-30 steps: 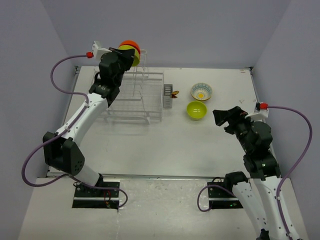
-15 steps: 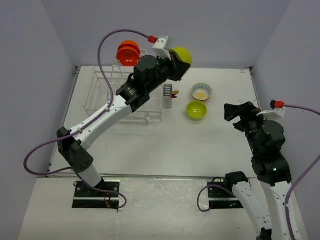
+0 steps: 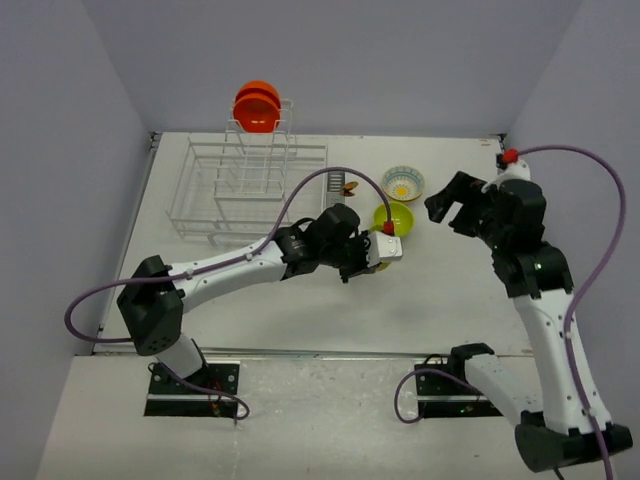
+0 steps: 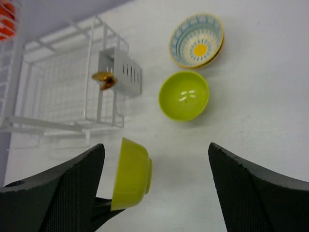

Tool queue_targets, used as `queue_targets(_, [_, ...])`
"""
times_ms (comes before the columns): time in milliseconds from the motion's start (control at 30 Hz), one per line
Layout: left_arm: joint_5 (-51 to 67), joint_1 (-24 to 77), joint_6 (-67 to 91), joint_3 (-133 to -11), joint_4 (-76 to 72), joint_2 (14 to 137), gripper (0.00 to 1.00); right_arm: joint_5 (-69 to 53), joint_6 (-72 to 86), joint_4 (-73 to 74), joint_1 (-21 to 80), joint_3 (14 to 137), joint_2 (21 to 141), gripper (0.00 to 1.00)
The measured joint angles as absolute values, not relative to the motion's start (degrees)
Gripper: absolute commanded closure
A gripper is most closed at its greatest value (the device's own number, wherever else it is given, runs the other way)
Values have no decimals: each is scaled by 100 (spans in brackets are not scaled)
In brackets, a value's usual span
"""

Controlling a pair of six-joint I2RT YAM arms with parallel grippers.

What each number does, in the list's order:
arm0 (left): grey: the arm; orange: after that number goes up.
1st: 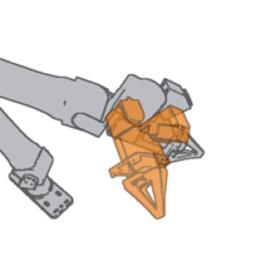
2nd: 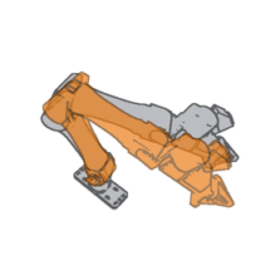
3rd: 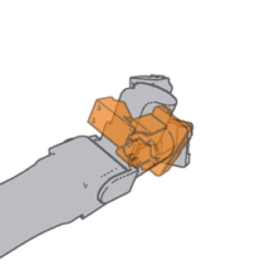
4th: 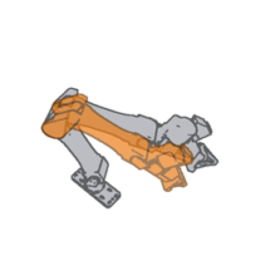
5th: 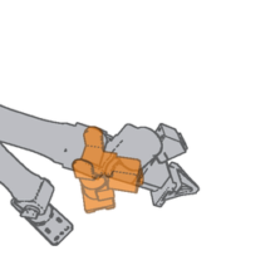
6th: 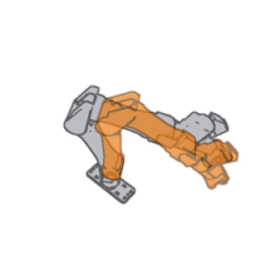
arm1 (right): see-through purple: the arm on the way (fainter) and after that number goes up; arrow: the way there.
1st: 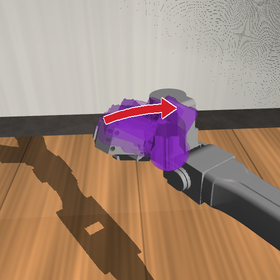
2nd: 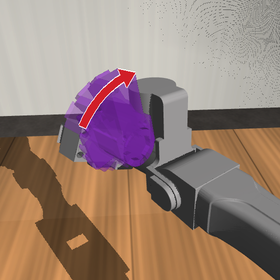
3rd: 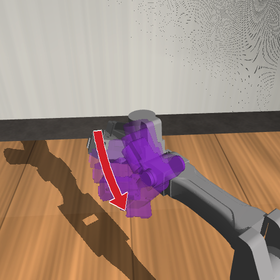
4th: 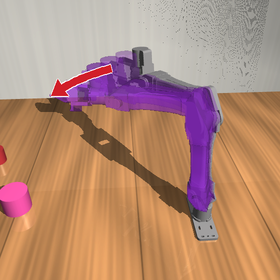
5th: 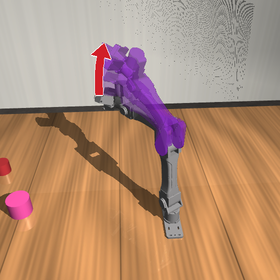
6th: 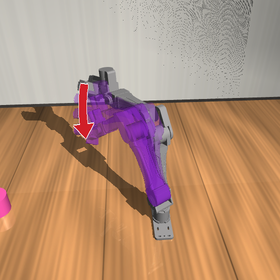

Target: Unload the bowls from the dish rack

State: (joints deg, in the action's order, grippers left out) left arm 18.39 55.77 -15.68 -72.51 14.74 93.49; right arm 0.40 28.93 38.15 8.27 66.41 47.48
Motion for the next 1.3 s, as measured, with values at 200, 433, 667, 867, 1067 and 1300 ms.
queue_targets(200, [2521, 5791, -2934, -7590, 2412, 9240, 100, -733, 2445, 4335, 1337, 6554, 6208, 17])
queue_targets(433, [2639, 5865, -3579, -8313, 3201, 9467, 100, -910, 2244, 4611, 1774, 6420, 6331, 34])
queue_targets(667, [2198, 6055, -3736, -8659, 3728, 9821, 100, -1009, 2158, 4646, 1905, 6165, 6608, 55])
queue_targets(867, [1553, 6337, -3776, -9094, 4023, 10184, 100, -961, 2097, 4532, 1894, 6023, 6766, 88])
queue_targets(1067, [1170, 6486, -3826, -9275, 4154, 10230, 90, -829, 1852, 4473, 1920, 5865, 6895, 100])
queue_targets(1300, [-10, 6451, -3489, -9214, 3688, 10213, 0, -701, 2287, 4125, 1887, 5865, 6895, 100])
